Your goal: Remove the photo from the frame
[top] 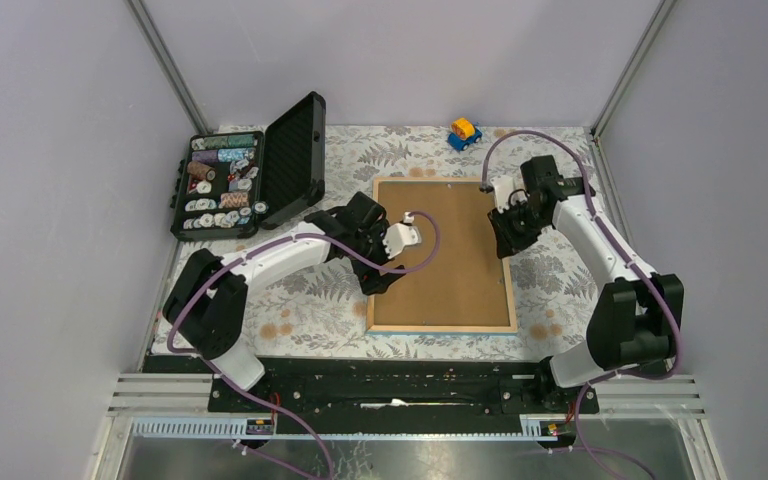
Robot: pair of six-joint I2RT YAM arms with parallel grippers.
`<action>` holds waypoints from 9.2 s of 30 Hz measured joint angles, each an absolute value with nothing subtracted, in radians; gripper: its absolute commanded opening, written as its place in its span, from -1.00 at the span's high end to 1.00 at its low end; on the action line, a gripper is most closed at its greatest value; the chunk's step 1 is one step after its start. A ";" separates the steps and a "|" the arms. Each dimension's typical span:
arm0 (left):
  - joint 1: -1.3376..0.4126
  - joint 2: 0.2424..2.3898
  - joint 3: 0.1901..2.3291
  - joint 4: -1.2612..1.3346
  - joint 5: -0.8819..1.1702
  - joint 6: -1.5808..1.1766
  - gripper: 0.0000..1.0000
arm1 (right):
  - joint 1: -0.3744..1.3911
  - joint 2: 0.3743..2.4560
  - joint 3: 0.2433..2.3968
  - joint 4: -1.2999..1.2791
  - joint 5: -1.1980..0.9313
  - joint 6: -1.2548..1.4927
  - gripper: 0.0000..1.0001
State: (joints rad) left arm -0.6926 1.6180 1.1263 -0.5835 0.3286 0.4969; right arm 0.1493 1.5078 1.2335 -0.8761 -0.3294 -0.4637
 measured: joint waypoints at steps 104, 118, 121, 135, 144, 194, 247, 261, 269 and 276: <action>-0.685 1.589 0.890 -0.347 0.250 0.292 -0.40 | 0.151 1.278 0.900 -0.604 -0.282 -0.525 1.00; -0.687 1.620 0.893 -0.326 0.250 0.293 -0.47 | 0.166 1.290 0.937 -0.731 -0.383 -0.520 1.00; -0.687 1.620 0.893 -0.325 0.249 0.294 -0.51 | 0.168 1.306 0.981 -0.747 -0.373 -0.503 1.00; -0.686 1.619 0.893 -0.323 0.249 0.295 -0.60 | 0.168 1.442 1.184 -0.605 -0.168 -0.437 1.00; -0.686 1.619 0.893 -0.323 0.249 0.297 -0.61 | 0.168 1.568 1.253 -0.534 -0.140 -0.436 1.00; -0.686 1.619 0.894 -0.324 0.251 0.299 -0.62 | 0.170 1.796 1.371 -0.458 -0.073 -0.547 1.00; -0.686 1.621 0.896 -0.331 0.258 0.299 -0.64 | 0.184 1.842 1.463 -0.565 -0.177 -0.548 1.00; -0.685 1.621 0.903 -0.350 0.262 0.298 -0.71 | 0.185 1.901 1.637 -0.553 -0.292 -0.384 1.00; -0.647 1.600 0.937 -0.384 0.255 0.287 -0.79 | 0.187 1.985 1.694 -0.516 -0.300 -0.289 1.00; -0.626 1.575 0.953 -0.346 0.226 0.260 -0.89 | 0.204 2.018 1.694 -0.483 -0.284 -0.259 1.00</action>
State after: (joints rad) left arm -0.6262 1.5749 0.9531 -0.3458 0.2260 0.2596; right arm 0.2043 2.0182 1.6936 -0.4831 -0.2836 -0.2592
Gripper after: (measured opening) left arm 0.935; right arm 0.261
